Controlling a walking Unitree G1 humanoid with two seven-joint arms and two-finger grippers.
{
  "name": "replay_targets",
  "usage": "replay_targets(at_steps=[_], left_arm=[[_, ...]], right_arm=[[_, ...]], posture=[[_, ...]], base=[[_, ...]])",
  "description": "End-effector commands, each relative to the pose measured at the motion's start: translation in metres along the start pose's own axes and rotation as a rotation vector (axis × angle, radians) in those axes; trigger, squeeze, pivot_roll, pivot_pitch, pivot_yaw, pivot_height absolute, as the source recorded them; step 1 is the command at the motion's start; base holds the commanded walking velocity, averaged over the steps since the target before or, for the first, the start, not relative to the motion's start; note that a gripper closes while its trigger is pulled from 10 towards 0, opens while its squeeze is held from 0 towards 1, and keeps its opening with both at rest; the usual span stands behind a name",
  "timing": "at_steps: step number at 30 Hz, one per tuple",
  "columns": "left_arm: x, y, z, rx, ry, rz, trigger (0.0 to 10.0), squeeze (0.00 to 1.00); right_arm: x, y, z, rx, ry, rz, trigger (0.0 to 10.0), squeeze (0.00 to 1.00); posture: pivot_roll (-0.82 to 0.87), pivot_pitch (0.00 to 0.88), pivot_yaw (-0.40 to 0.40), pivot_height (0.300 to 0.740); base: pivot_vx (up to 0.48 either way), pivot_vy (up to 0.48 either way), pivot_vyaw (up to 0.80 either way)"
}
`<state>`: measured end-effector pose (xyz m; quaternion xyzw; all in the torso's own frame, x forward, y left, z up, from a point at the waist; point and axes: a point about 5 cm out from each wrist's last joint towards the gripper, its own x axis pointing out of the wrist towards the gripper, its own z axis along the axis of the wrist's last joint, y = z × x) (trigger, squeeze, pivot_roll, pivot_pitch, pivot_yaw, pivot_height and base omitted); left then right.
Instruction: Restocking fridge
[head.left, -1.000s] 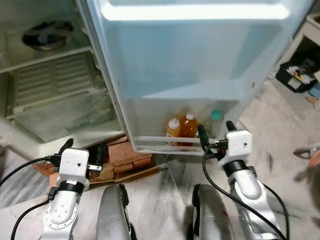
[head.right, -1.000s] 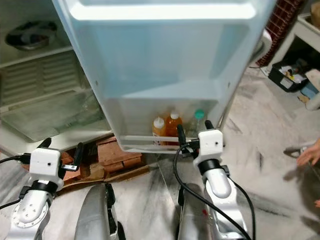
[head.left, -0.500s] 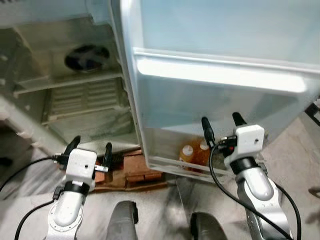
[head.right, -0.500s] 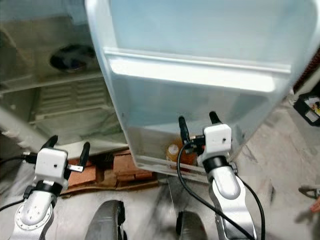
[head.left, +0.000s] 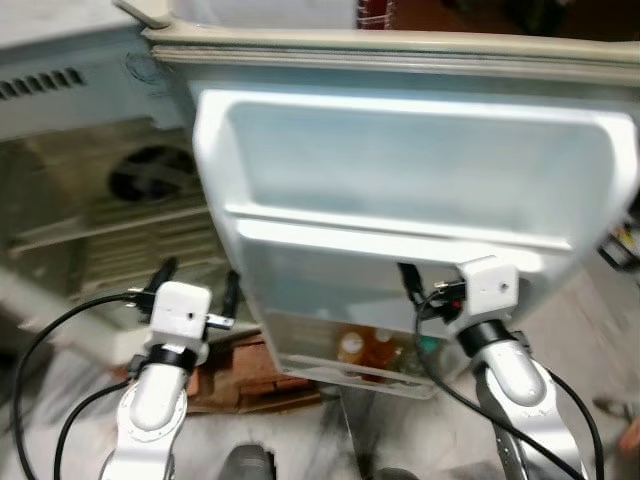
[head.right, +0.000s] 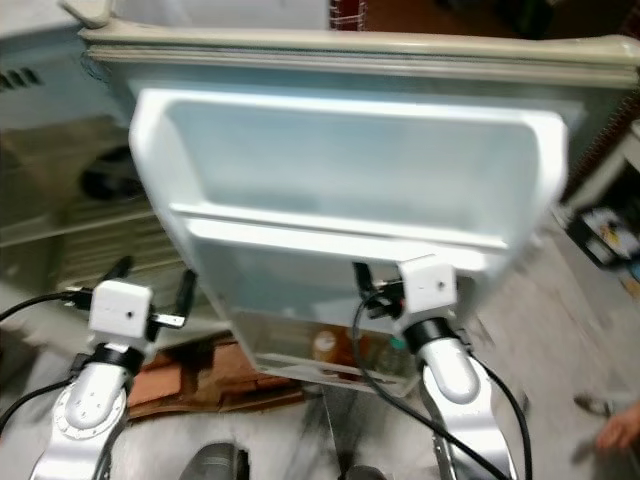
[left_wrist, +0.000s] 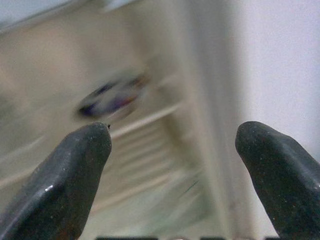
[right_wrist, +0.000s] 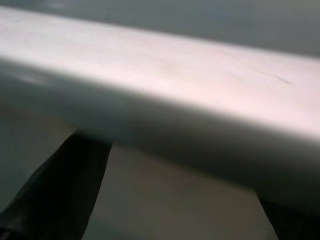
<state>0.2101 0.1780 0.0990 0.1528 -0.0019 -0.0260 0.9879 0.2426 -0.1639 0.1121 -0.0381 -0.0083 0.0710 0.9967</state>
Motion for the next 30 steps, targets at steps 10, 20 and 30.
replay_targets(at_steps=[10, 20, 30], left_arm=[[0.002, -0.003, -0.002, 0.001, 0.014, 0.002, 10.0, 0.0], [0.004, -0.001, -0.004, 0.004, 0.021, 0.007, 10.0, 0.0], [0.005, -0.002, -0.004, 0.009, 0.024, -0.002, 10.0, 0.0]], right_arm=[[0.004, 0.01, 0.007, -0.002, -0.023, 0.06, 10.0, 0.0], [0.005, 0.014, 0.004, 0.014, -0.003, 0.096, 10.0, 0.0], [0.004, 0.019, 0.0, 0.032, 0.008, 0.138, 10.0, 0.0]], posture=[[0.02, 0.052, 0.023, 0.74], [0.02, 0.052, 0.023, 0.74], [0.02, 0.049, 0.027, 0.74]], base=[[0.0, 0.0, 0.0], [-0.293, 0.0, 0.0], [-0.279, 0.0, 0.0]])
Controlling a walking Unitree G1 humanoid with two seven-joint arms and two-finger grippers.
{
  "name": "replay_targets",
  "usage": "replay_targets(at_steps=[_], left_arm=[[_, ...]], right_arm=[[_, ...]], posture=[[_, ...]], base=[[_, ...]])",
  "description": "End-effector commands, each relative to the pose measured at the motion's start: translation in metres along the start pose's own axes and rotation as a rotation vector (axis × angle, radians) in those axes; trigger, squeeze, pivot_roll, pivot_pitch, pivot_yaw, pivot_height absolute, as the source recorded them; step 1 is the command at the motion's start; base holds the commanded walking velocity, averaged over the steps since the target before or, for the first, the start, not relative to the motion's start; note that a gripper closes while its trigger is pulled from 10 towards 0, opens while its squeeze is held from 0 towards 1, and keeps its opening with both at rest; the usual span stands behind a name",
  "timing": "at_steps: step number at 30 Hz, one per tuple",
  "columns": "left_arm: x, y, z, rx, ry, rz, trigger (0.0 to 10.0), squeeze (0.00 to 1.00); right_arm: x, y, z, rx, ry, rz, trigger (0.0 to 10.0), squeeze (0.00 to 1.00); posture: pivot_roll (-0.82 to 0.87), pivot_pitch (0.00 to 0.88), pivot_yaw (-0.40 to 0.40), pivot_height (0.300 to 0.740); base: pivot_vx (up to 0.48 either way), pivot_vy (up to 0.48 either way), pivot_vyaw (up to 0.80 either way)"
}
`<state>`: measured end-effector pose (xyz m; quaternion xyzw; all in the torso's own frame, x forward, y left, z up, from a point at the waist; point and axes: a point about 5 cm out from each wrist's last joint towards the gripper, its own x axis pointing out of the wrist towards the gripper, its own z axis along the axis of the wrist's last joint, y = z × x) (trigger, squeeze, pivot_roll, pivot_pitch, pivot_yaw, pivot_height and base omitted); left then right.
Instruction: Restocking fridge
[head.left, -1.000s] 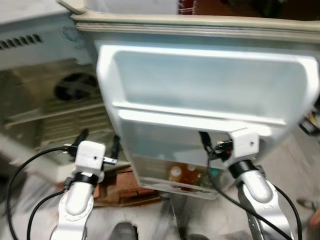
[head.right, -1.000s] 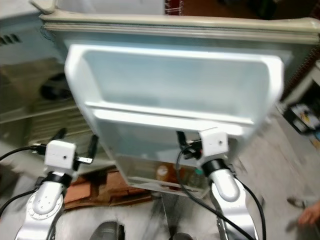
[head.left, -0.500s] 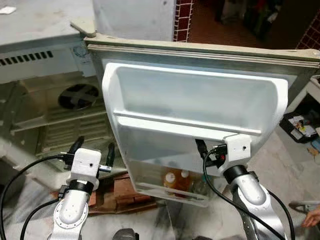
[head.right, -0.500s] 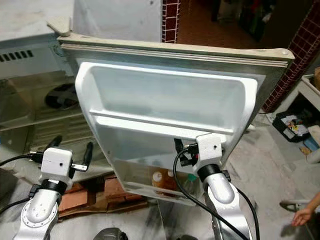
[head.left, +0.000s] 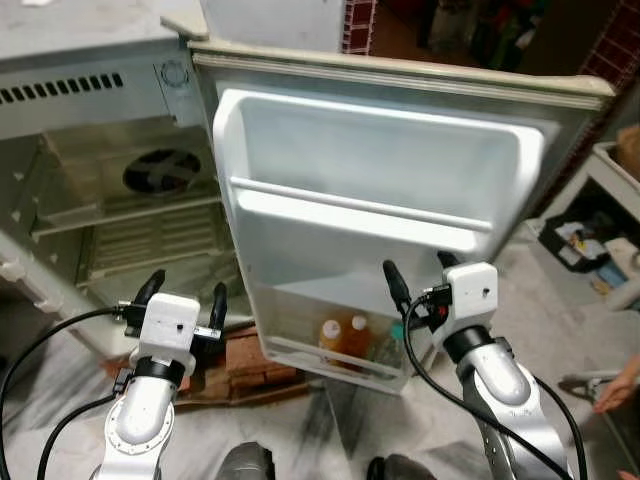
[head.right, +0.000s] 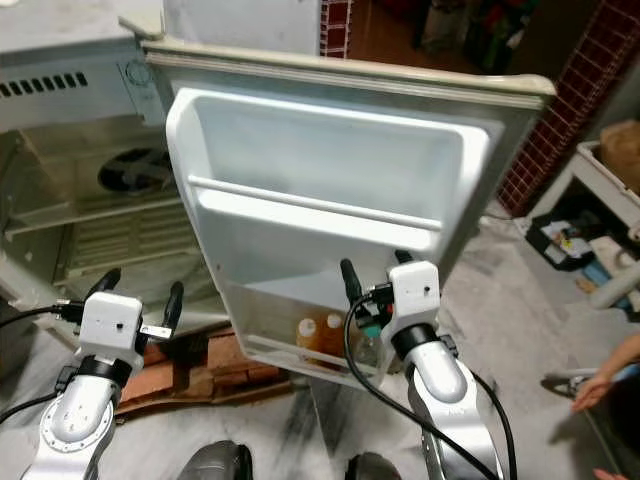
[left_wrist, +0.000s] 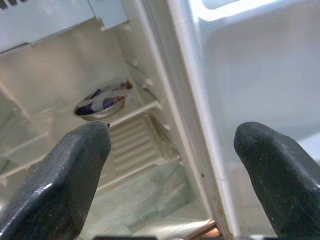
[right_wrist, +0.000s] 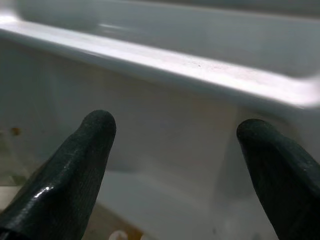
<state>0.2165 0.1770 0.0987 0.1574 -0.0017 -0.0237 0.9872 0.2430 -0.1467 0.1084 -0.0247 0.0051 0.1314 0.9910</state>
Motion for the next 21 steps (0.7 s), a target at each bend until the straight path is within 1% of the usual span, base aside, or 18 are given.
replay_targets(at_steps=[1, 3, 8, 13, 17, 21], left_arm=[[-0.001, -0.001, -0.004, 0.0, 0.022, -0.006, 10.0, 0.0], [-0.001, -0.001, -0.005, 0.001, 0.024, -0.008, 10.0, 0.0], [-0.001, -0.002, -0.006, 0.002, 0.026, -0.012, 10.0, 0.0], [0.0, -0.002, -0.006, 0.003, 0.021, -0.015, 10.0, 0.0], [0.0, -0.002, -0.006, 0.0, 0.014, -0.02, 10.0, 0.0], [0.001, -0.002, -0.007, -0.028, 0.024, -0.04, 10.0, 0.0]], right_arm=[[0.001, 0.001, 0.003, 0.002, -0.012, 0.016, 10.0, 0.0], [0.001, 0.001, 0.005, -0.004, -0.029, 0.016, 10.0, 0.0], [0.002, -0.003, 0.008, 0.015, -0.055, 0.0, 10.0, 0.0], [0.006, -0.001, 0.011, 0.0, -0.069, 0.01, 10.0, 0.0], [0.01, 0.0, 0.011, 0.011, -0.073, 0.005, 10.0, 0.0], [0.013, 0.001, 0.011, 0.007, -0.079, -0.004, 10.0, 0.0]], posture=[[0.02, 0.049, 0.027, 0.74], [0.02, 0.048, 0.026, 0.74], [0.02, 0.047, 0.027, 0.74], [0.02, 0.047, 0.027, 0.74], [0.02, 0.046, 0.028, 0.74], [0.02, 0.046, 0.026, 0.74]], base=[[-0.262, 0.0, 0.0], [-0.259, 0.0, 0.0], [-0.251, 0.0, 0.0], [0.0, 0.0, 0.0], [0.0, 0.0, 0.0], [0.0, 0.0, 0.0]])
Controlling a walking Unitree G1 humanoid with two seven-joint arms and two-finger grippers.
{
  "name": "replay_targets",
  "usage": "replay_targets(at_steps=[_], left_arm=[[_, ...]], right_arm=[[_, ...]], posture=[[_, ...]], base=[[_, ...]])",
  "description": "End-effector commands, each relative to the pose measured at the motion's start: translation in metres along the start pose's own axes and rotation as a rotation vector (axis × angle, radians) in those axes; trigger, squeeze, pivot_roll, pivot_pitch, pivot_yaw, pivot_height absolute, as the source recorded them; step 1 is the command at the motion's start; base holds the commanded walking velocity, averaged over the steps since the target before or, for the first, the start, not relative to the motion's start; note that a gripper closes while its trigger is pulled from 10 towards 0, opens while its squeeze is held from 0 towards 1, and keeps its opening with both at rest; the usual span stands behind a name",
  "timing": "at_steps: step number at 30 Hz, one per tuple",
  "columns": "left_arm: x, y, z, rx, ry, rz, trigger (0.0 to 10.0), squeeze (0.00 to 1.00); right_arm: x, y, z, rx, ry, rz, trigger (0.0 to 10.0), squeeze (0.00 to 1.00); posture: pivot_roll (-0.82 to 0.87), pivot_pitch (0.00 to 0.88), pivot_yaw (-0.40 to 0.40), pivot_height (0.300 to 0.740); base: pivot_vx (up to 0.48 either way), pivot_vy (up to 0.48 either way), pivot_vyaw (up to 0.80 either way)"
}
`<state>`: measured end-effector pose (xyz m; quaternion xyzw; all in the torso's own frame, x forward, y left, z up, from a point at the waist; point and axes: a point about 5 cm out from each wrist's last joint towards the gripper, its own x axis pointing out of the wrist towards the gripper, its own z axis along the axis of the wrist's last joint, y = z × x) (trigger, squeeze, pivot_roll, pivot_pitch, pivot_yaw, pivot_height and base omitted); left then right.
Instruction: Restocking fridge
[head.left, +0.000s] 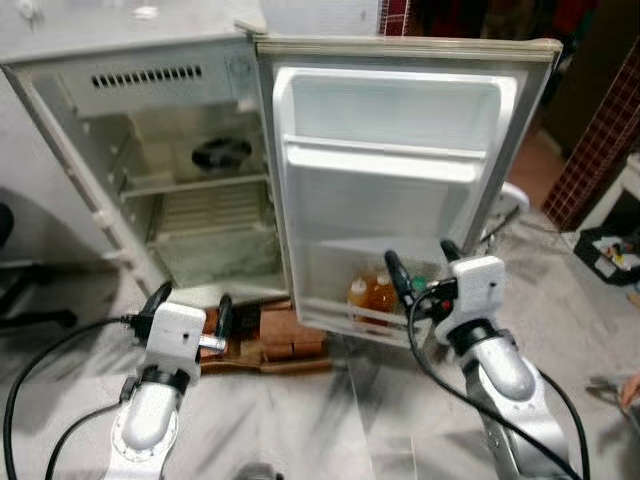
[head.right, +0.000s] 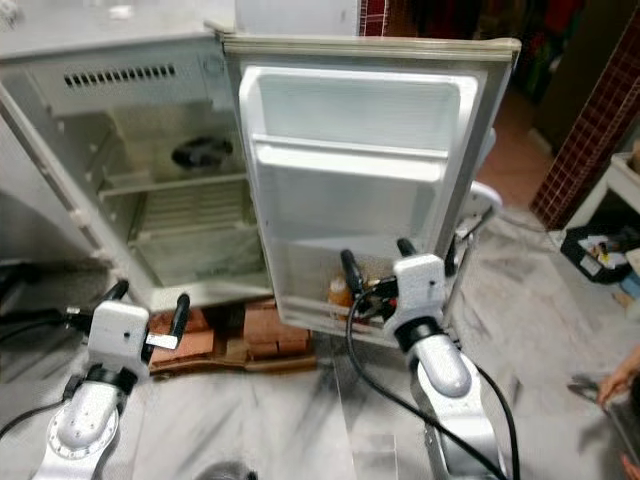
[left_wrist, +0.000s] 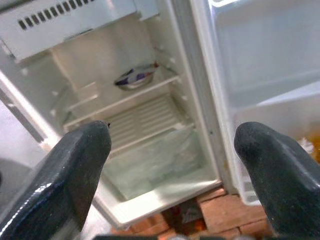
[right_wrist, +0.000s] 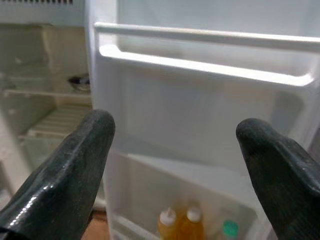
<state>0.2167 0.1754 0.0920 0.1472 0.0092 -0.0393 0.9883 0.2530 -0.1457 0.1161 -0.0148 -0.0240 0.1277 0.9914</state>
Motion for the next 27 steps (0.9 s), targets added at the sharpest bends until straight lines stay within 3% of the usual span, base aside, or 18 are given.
replay_targets(at_steps=[1, 7, 20, 27], left_arm=[[0.0005, 0.0017, -0.001, -0.016, 0.008, -0.011, 10.0, 0.0], [0.0008, 0.0015, -0.0003, -0.028, 0.008, -0.021, 10.0, 0.0], [0.0021, 0.0012, 0.0014, -0.029, 0.001, -0.031, 10.0, 0.0], [0.0026, 0.0009, 0.001, -0.026, -0.001, -0.037, 10.0, 0.0]], right_arm=[[0.0044, 0.0032, 0.0034, -0.01, -0.019, 0.003, 10.0, 0.0], [0.0068, 0.0026, 0.0049, -0.008, -0.028, 0.005, 10.0, 0.0], [0.0069, 0.006, 0.0059, 0.01, -0.046, 0.038, 10.0, 0.0], [0.0077, 0.0061, 0.007, 0.002, -0.057, 0.045, 10.0, 0.0]], posture=[[0.02, 0.046, 0.026, 0.74], [0.02, 0.049, 0.027, 0.74], [0.02, 0.053, 0.028, 0.74], [0.02, 0.055, 0.027, 0.74]], base=[[0.0, 0.0, 0.0], [0.136, 0.0, 0.0], [0.346, 0.0, 0.0], [0.382, -0.284, 0.0]])
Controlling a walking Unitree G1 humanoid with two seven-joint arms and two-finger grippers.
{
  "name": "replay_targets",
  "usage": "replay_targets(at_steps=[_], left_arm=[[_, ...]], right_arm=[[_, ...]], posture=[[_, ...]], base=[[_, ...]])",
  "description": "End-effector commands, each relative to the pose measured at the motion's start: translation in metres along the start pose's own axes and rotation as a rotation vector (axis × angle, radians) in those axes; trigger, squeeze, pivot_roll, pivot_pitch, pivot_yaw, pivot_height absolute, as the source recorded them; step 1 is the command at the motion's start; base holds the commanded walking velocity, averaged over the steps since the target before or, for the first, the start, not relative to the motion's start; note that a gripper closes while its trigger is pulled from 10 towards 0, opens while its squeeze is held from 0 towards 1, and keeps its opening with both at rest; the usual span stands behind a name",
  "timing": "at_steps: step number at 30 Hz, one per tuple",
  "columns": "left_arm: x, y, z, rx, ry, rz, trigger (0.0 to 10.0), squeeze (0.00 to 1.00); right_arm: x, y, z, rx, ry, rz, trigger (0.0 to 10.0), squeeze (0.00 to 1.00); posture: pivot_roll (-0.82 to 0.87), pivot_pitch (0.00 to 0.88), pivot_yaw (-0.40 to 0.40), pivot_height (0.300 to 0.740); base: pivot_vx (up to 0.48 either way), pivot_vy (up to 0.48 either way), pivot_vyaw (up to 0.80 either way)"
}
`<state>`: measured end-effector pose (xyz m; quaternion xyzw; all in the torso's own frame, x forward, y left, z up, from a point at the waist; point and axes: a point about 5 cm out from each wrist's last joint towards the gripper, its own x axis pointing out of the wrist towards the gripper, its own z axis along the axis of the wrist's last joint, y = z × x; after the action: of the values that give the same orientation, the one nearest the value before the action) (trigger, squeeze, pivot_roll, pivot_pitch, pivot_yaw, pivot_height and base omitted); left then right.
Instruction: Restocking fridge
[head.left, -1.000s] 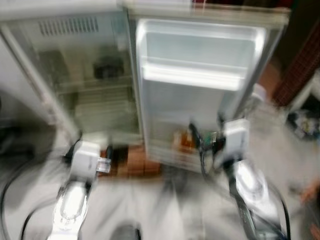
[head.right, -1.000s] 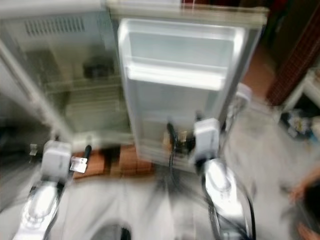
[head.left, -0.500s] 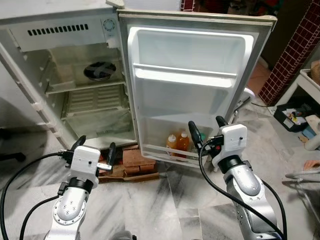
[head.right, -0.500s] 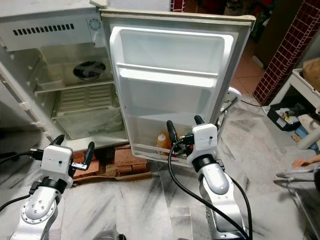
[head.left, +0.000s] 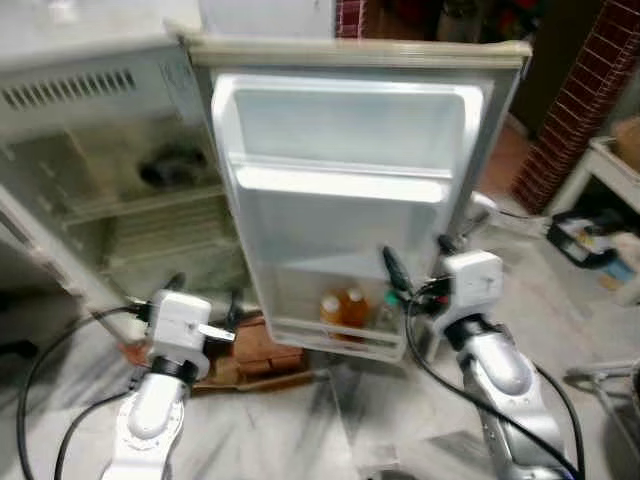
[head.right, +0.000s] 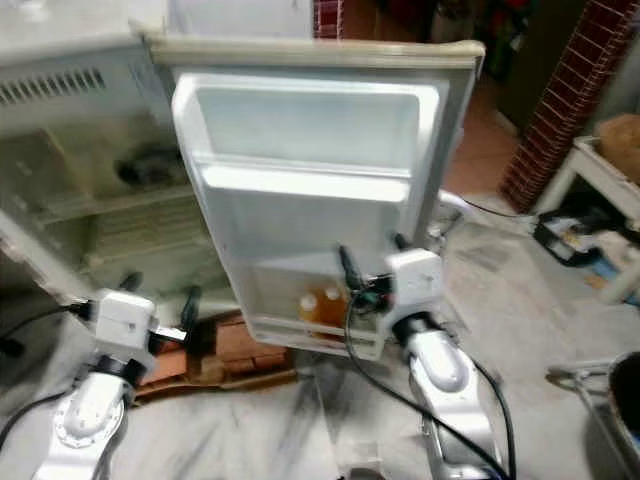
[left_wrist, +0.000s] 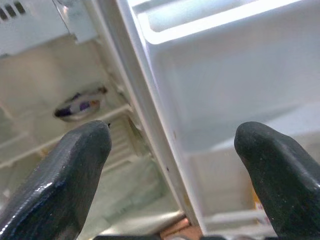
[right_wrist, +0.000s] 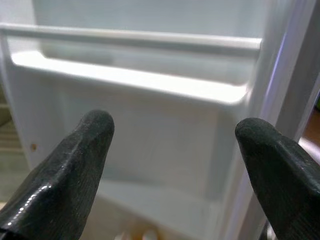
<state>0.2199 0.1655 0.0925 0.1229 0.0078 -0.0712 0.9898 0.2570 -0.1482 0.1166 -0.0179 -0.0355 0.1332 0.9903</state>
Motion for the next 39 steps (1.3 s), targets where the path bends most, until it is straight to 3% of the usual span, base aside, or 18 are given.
replay_targets(at_steps=[1, 12, 14, 15, 16, 18, 19, 20, 23, 33, 39], left_arm=[[-0.002, 0.01, -0.002, 0.022, 0.012, 0.027, 10.0, 0.0], [-0.004, 0.008, -0.004, 0.019, 0.016, 0.035, 10.0, 0.0], [-0.004, 0.008, -0.004, 0.02, 0.017, 0.032, 10.0, 0.0], [-0.005, 0.007, -0.004, 0.019, 0.015, 0.025, 10.0, 0.0], [-0.005, 0.007, -0.004, 0.019, 0.015, 0.025, 10.0, 0.0], [-0.005, 0.006, -0.005, 0.016, 0.014, 0.016, 10.0, 0.0], [-0.005, 0.006, -0.005, 0.016, 0.014, 0.016, 10.0, 0.0], [-0.005, 0.006, -0.005, 0.014, 0.013, 0.014, 10.0, 0.0], [-0.005, 0.005, -0.005, 0.016, 0.012, 0.01, 10.0, 0.0], [-0.007, 0.005, -0.006, 0.019, 0.015, 0.012, 10.0, 0.0], [-0.007, 0.006, -0.006, 0.017, 0.015, 0.021, 10.0, 0.0]], right_arm=[[0.005, 0.01, 0.007, 0.011, -0.037, 0.036, 10.0, 0.0], [0.002, 0.012, 0.006, 0.022, -0.042, 0.077, 10.0, 0.0], [0.002, 0.012, 0.006, 0.057, -0.038, 0.11, 10.0, 0.0], [0.002, 0.014, 0.005, 0.117, -0.02, 0.177, 10.0, 0.0], [0.002, 0.014, 0.005, 0.117, -0.02, 0.177, 10.0, 0.0], [-0.004, 0.022, 0.004, 0.226, 0.043, 0.401, 10.0, 0.0], [-0.004, 0.022, 0.004, 0.226, 0.043, 0.401, 10.0, 0.0], [-0.007, 0.024, 0.003, 0.238, 0.065, 0.475, 10.0, 0.0], [-0.011, 0.023, 0.0, 0.222, 0.101, 0.573, 10.0, 0.0], [-0.027, 0.013, -0.026, 0.135, 0.305, 0.728, 10.0, 0.0], [-0.022, 0.001, -0.03, 0.081, 0.312, 0.677, 10.0, 0.0]], posture=[[0.02, 0.055, 0.027, 0.74], [0.02, 0.056, 0.026, 0.74], [0.02, 0.056, 0.025, 0.74], [0.02, 0.057, 0.025, 0.74], [0.02, 0.057, 0.025, 0.74], [0.02, 0.055, 0.025, 0.74], [0.02, 0.055, 0.025, 0.74], [0.02, 0.056, 0.025, 0.74], [0.02, 0.055, 0.025, 0.74], [0.03, 0.057, 0.025, 0.74], [0.03, 0.057, 0.023, 0.74]], base=[[0.375, -0.296, 0.0], [0.032, -0.029, 0.0], [0.0, 0.0, 0.0], [0.0, 0.0, 0.0], [0.0, 0.0, 0.0], [0.0, -0.131, 0.0], [0.0, -0.262, 0.0], [0.0, -0.375, 0.0], [0.0, -0.436, 0.0], [0.0, -0.449, 0.0], [0.0, -0.23, 0.0]])
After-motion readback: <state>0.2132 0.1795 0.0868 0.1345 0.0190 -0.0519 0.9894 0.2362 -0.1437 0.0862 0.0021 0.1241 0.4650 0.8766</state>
